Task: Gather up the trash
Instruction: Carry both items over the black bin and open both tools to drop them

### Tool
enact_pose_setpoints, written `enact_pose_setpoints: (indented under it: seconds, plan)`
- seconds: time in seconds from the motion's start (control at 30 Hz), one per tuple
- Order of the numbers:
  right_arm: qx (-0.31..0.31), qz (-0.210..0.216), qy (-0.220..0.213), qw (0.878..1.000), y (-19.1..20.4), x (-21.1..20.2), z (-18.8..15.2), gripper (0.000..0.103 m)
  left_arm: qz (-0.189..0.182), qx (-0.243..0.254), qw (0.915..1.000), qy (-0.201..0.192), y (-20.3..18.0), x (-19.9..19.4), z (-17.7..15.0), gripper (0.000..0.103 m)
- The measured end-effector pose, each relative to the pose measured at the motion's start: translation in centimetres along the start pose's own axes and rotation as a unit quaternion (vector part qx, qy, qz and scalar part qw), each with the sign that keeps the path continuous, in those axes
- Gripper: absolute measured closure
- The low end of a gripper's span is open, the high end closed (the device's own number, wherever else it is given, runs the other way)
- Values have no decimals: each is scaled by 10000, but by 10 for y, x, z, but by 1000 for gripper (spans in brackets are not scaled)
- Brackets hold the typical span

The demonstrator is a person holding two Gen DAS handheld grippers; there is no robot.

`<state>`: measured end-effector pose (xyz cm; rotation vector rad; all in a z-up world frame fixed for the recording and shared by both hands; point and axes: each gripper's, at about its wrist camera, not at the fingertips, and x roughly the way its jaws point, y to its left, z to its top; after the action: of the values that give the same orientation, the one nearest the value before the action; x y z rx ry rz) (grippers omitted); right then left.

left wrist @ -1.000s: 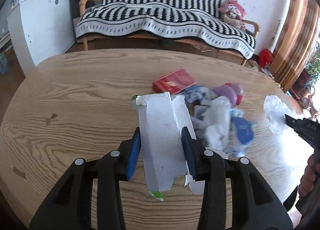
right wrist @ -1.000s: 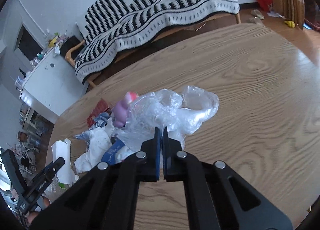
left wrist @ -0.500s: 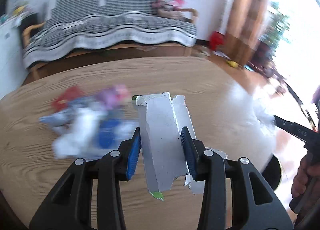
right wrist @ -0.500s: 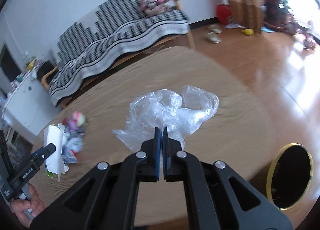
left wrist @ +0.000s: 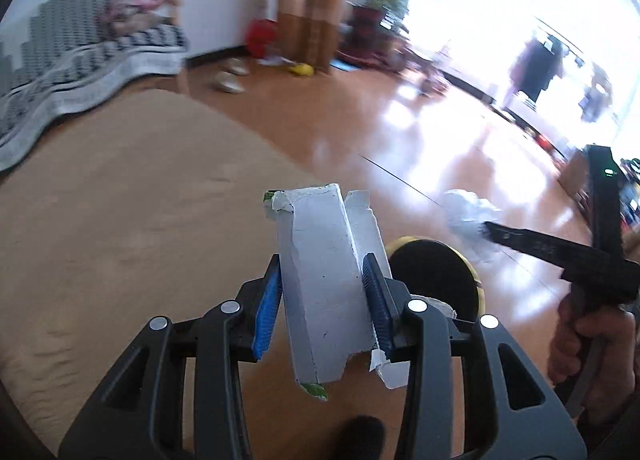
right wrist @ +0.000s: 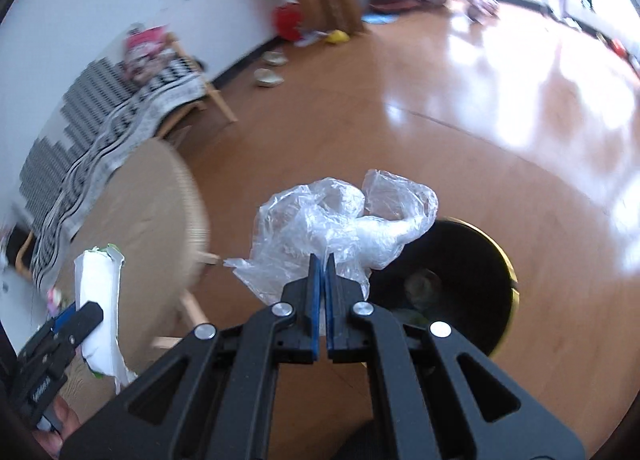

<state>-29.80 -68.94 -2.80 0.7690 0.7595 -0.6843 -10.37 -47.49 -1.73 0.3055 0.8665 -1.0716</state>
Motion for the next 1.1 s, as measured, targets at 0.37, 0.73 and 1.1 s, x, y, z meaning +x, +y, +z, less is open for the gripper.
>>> enact_pose_setpoints:
  seconds: [0.37, 0.73, 1.1]
  plan:
    - [1188, -364, 797, 9890, -119, 54, -18, 100, -674, 825, 9909, 818, -100, 133, -18, 63]
    - [1701, -396, 1036, 9792, -148, 82, -15, 100, -829, 815, 9862, 1178, -121, 194, -23, 63]
    - [2040, -239, 656, 9765, -164, 61, -11, 27, -866, 917, 9832, 1321, -131, 208, -33, 63]
